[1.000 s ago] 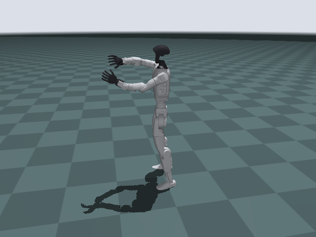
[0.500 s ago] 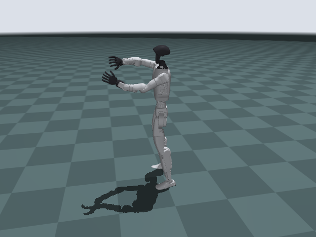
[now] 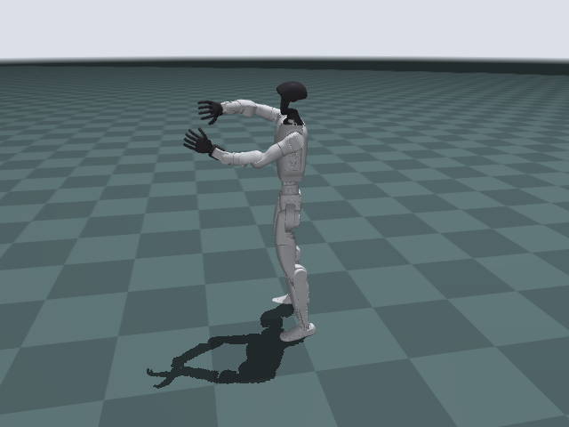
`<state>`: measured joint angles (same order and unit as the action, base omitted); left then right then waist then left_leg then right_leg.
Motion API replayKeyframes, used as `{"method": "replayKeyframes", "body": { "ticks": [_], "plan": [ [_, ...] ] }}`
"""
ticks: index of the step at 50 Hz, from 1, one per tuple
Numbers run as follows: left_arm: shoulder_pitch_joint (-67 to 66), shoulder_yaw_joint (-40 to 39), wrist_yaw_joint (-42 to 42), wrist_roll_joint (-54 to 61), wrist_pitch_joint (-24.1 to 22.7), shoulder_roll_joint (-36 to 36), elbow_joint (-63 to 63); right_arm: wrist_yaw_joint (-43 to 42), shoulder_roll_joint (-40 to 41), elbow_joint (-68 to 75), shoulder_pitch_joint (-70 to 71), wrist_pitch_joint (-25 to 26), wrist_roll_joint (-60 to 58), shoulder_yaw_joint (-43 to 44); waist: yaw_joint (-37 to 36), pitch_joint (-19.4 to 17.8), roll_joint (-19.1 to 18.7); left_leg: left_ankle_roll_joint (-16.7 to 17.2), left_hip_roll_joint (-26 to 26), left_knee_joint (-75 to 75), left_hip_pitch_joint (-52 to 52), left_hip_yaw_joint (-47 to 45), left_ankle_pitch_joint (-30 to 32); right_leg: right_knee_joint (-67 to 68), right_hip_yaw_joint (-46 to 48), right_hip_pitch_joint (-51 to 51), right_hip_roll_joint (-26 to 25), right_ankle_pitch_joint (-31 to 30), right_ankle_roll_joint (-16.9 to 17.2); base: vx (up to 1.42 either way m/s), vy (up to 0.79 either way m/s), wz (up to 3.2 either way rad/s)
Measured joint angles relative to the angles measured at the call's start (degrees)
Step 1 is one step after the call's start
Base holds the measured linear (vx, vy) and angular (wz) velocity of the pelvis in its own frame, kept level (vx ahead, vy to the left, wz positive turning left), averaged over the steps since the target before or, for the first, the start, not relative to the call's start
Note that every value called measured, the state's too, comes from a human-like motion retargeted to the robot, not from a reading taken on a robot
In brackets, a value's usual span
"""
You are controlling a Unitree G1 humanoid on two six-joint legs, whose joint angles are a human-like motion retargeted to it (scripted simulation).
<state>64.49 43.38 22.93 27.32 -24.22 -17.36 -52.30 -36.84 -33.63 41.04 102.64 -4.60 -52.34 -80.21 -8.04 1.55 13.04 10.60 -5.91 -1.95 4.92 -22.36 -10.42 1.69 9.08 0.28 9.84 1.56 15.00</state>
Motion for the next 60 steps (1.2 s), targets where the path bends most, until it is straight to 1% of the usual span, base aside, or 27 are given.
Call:
{"method": "replayKeyframes", "body": {
  "ticks": [15,26,45,60],
  "plan": [
    [0.32,-0.01,0.02,0.06,0.03,0.18,-0.17,0.04,0.34,0.30,1.08,0.15,0.82,0.00,0.28,0.23,-0.45,0.00,-0.06,-0.03,0.17,-0.24,-0.16,0.04,-0.26,0.01,-0.07,0.11,0.00,0.00,0.00,0.00],
    [0.12,0.11,-0.09,-0.20,0.16,0.09,0.18,-0.36,0.40,1.17,1.51,1.16,1.42,0.00,0.33,0.35,-0.71,0.00,-0.06,-0.04,0.22,-0.21,-0.22,0.09,-0.24,0.06,-0.06,0.22,0.00,0.00,0.00,0.00],
    [-0.75,0.15,-0.78,-0.16,0.25,-0.07,-0.40,1.65,-0.04,3.04,2.07,0.61,2.36,0.00,0.46,0.69,-0.31,0.04,-0.20,-0.06,0.12,-0.07,-0.23,0.11,-0.11,0.04,-0.18,0.36,0.00,0.00,0.00,0.00],
    [-1.19,0.30,-0.92,-0.18,0.42,-0.21,-1.00,2.84,-0.08,1.44,2.76,-0.21,3.09,0.00,0.56,0.92,0.25,0.09,-0.32,-0.08,0.07,-0.12,-0.25,0.13,-0.17,-0.05,-0.32,0.40,0.00,0.00,0.00,0.00]
  ]
}}
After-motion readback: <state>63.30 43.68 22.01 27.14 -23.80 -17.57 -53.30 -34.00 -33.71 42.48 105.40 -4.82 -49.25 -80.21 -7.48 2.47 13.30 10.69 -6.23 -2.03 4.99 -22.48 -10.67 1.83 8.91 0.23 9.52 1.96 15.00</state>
